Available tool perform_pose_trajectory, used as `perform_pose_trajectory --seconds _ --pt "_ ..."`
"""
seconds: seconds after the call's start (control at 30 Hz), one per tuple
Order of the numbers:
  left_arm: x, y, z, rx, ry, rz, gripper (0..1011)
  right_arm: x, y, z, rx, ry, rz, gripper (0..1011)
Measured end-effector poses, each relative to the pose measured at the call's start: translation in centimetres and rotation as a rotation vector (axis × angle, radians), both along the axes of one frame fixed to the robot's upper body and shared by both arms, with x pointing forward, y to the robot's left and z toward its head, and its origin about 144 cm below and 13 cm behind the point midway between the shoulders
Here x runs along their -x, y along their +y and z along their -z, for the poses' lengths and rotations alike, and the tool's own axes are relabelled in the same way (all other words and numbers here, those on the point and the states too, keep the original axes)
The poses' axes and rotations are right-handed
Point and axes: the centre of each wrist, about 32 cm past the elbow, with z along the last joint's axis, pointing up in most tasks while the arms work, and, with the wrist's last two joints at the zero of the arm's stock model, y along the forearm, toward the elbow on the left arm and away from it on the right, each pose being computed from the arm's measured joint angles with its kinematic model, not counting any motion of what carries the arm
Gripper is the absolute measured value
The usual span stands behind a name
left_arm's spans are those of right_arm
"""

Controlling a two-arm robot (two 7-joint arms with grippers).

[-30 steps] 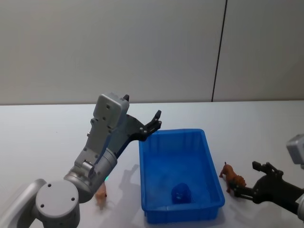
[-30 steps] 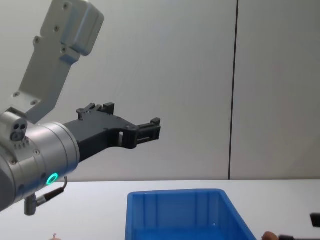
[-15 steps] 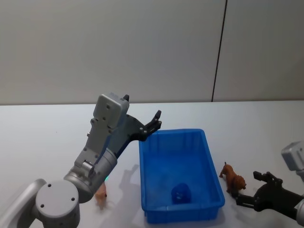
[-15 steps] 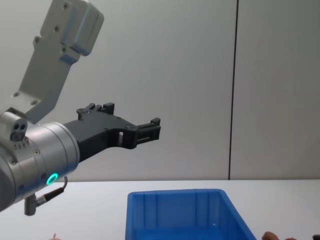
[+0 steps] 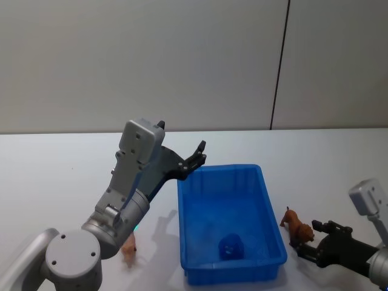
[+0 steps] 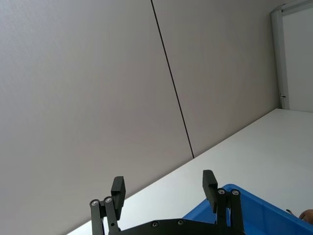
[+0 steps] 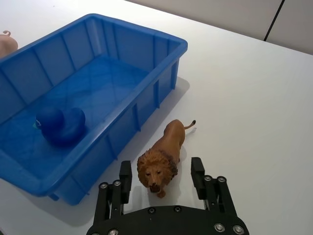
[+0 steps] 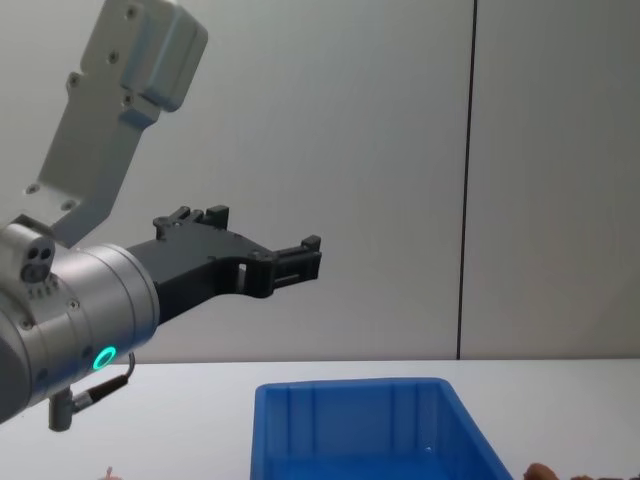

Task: Pick up the two dolls from the table and place them into the box.

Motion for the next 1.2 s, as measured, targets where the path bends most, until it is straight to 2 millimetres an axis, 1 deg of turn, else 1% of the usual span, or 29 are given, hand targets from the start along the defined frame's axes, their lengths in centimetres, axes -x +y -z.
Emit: perform_pose_trajectory --seconds 0.03,0.07,0.13,0.17,0.3,0.33,0.4,0.6,0.87,1.2 --pt "0.0 0.0 0.0 0.0 0.0 0.0 1001 -0.1 0.1 0.0 -0.001 0.0 0.0 716" --pt "0.0 0.0 0.0 0.0 0.0 0.0 1001 -0.1 0.1 0.0 -0.001 0.0 0.0 716" --pt "0.0 0.0 0.0 0.0 0.0 0.0 1001 -0.2 0.1 0.1 -0.002 -0.001 0.001 656" --pt "0.0 0.0 0.0 0.0 0.0 0.0 1001 -0.3 0.2 0.1 -0.003 -0.002 0.001 597" --pt "0.0 0.0 0.0 0.0 0.0 0.0 1001 -0.5 0.3 0.1 -0.005 -0.003 0.003 516" --pt "0.0 0.0 0.0 0.0 0.0 0.0 1001 -0.5 0.3 0.1 -0.005 -0.004 0.004 458" --pt "0.0 0.0 0.0 0.0 0.0 0.0 1001 -0.5 0.3 0.1 -0.006 -0.007 0.006 428" --pt "0.0 0.0 0.0 0.0 0.0 0.0 1001 -0.6 0.4 -0.2 -0.009 -0.029 0.013 428" --pt "0.0 0.0 0.0 0.0 0.0 0.0 1001 -0.5 0.6 -1.6 -0.018 -0.108 0.02 428" --pt "0.0 0.0 0.0 0.0 0.0 0.0 1001 -0.4 1.6 -4.7 -0.044 -0.229 -0.022 428"
